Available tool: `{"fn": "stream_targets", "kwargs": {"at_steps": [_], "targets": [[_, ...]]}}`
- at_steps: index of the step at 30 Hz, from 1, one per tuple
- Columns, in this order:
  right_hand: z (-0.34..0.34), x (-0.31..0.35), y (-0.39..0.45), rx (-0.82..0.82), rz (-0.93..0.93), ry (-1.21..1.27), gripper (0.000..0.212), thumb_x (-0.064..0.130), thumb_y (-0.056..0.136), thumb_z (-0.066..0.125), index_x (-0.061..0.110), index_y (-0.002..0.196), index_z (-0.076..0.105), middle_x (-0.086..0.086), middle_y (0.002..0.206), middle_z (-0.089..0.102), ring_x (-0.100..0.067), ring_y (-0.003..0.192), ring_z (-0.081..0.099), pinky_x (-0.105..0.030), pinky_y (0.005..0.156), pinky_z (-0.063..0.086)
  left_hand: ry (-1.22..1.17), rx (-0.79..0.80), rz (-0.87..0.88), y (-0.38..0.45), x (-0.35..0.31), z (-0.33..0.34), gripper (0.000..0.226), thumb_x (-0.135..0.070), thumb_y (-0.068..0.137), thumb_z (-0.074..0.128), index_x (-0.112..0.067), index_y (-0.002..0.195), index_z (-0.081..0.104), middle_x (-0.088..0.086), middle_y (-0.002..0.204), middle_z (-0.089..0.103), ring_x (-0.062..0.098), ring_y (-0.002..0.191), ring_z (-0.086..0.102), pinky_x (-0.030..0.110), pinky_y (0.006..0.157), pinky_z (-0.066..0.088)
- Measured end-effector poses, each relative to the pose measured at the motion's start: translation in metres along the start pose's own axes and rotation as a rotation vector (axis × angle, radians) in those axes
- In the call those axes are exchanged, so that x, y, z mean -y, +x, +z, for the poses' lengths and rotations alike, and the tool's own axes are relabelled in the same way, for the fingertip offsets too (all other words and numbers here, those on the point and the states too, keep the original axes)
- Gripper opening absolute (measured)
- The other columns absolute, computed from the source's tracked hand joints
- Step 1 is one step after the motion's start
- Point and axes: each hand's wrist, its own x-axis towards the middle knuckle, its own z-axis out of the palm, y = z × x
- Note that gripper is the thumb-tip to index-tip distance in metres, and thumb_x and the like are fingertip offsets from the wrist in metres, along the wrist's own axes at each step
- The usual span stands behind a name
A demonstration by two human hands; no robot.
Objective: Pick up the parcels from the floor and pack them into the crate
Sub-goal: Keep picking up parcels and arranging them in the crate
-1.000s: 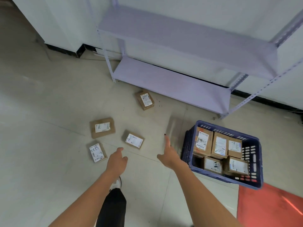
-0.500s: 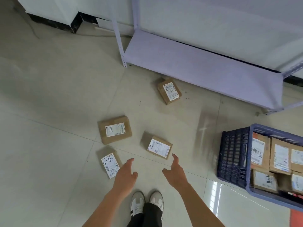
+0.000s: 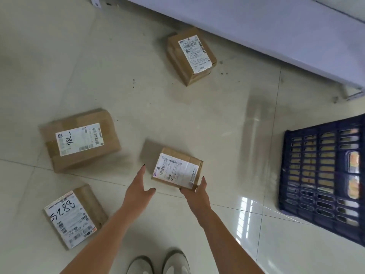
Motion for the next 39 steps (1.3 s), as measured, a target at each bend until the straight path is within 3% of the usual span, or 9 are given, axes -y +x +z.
{"fn": "stream_targets", "kwargs": {"at_steps": [3, 8, 13, 17, 21, 25, 28, 33, 39], "targets": [[0.002, 0.005, -0.001, 0.009, 0.007, 0.065, 0.063, 0.021, 0.083, 0.062, 0.024, 0.138, 0.031, 0.014, 0.098, 0.054, -0.006, 0.083, 0.054, -0.012, 0.057, 0.037, -0.044, 0.026, 0.016, 0.003, -0.017, 0.01, 0.075, -0.01, 0.082, 0.059, -0.03, 0.144, 0.023, -0.004, 0.139, 0.046, 0.019, 0.115, 0.051, 0.025, 0.086, 0.035], [-0.027, 0.026, -0.067, -0.027, 0.001, 0.131, 0.06, 0.022, 0.084, 0.061, 0.024, 0.136, 0.033, 0.013, 0.099, 0.054, -0.001, 0.079, 0.053, -0.012, 0.056, 0.036, -0.147, -0.003, 0.019, -0.06, -0.057, -0.008, 0.059, -0.001, 0.08, 0.06, -0.02, 0.132, 0.039, -0.004, 0.12, 0.056, 0.011, 0.096, 0.048, 0.025, 0.081, 0.034], [-0.074, 0.057, -0.161, -0.063, -0.062, 0.114, 0.053, 0.014, 0.084, 0.057, 0.021, 0.131, 0.034, 0.014, 0.092, 0.054, 0.002, 0.075, 0.052, -0.014, 0.056, 0.04, -0.215, -0.014, -0.033, -0.149, -0.109, -0.036, 0.042, -0.005, 0.081, 0.064, -0.012, 0.114, 0.038, 0.003, 0.113, 0.055, 0.015, 0.097, 0.049, 0.029, 0.081, 0.038], [-0.111, 0.076, -0.217, -0.096, -0.106, 0.115, 0.05, 0.011, 0.083, 0.056, 0.021, 0.128, 0.036, 0.006, 0.106, 0.059, -0.009, 0.085, 0.058, -0.016, 0.058, 0.043, -0.198, 0.001, -0.033, -0.201, -0.149, -0.043, 0.069, -0.005, 0.077, 0.07, -0.013, 0.134, 0.032, 0.015, 0.117, 0.055, 0.026, 0.1, 0.056, 0.039, 0.086, 0.048], [-0.153, 0.07, -0.245, -0.133, -0.158, 0.091, 0.05, 0.01, 0.083, 0.057, 0.02, 0.127, 0.035, 0.003, 0.113, 0.061, -0.015, 0.095, 0.061, -0.012, 0.059, 0.043, -0.148, 0.038, 0.025, -0.233, -0.181, -0.024, 0.072, -0.001, 0.074, 0.071, -0.015, 0.136, 0.038, 0.016, 0.111, 0.053, 0.031, 0.107, 0.053, 0.042, 0.093, 0.048], [-0.209, 0.041, -0.25, -0.161, -0.193, 0.158, 0.048, 0.005, 0.082, 0.058, 0.026, 0.116, 0.033, 0.004, 0.111, 0.061, -0.003, 0.083, 0.059, -0.005, 0.051, 0.042, -0.128, 0.047, 0.164, -0.255, -0.216, 0.029, 0.066, 0.002, 0.075, 0.065, -0.03, 0.127, 0.04, -0.013, 0.098, 0.047, 0.022, 0.106, 0.052, 0.023, 0.075, 0.042], [-0.271, 0.005, -0.241, -0.208, -0.214, 0.224, 0.051, 0.004, 0.081, 0.06, 0.025, 0.117, 0.032, 0.007, 0.109, 0.059, -0.003, 0.086, 0.059, -0.005, 0.055, 0.046, -0.09, 0.099, 0.188, -0.265, -0.243, 0.094, 0.074, 0.0, 0.079, 0.061, -0.027, 0.14, 0.029, -0.002, 0.115, 0.059, 0.019, 0.097, 0.055, 0.026, 0.078, 0.039], [-0.406, -0.073, -0.217, -0.235, -0.222, 0.217, 0.052, 0.012, 0.081, 0.063, 0.027, 0.121, 0.033, 0.011, 0.108, 0.057, 0.001, 0.086, 0.054, -0.007, 0.063, 0.043, -0.052, 0.121, 0.216, -0.296, -0.286, 0.239, 0.076, 0.001, 0.081, 0.06, -0.024, 0.144, 0.025, 0.005, 0.129, 0.057, 0.02, 0.101, 0.055, 0.024, 0.078, 0.039], [-0.561, -0.142, -0.193, -0.197, -0.188, 0.125, 0.058, 0.015, 0.082, 0.062, 0.023, 0.13, 0.031, 0.003, 0.124, 0.057, -0.018, 0.11, 0.057, -0.034, 0.094, 0.049, -0.057, 0.116, 0.139, -0.334, -0.342, 0.402, 0.069, -0.002, 0.084, 0.059, -0.021, 0.142, 0.027, 0.008, 0.136, 0.052, 0.027, 0.119, 0.053, 0.025, 0.082, 0.04]]}}
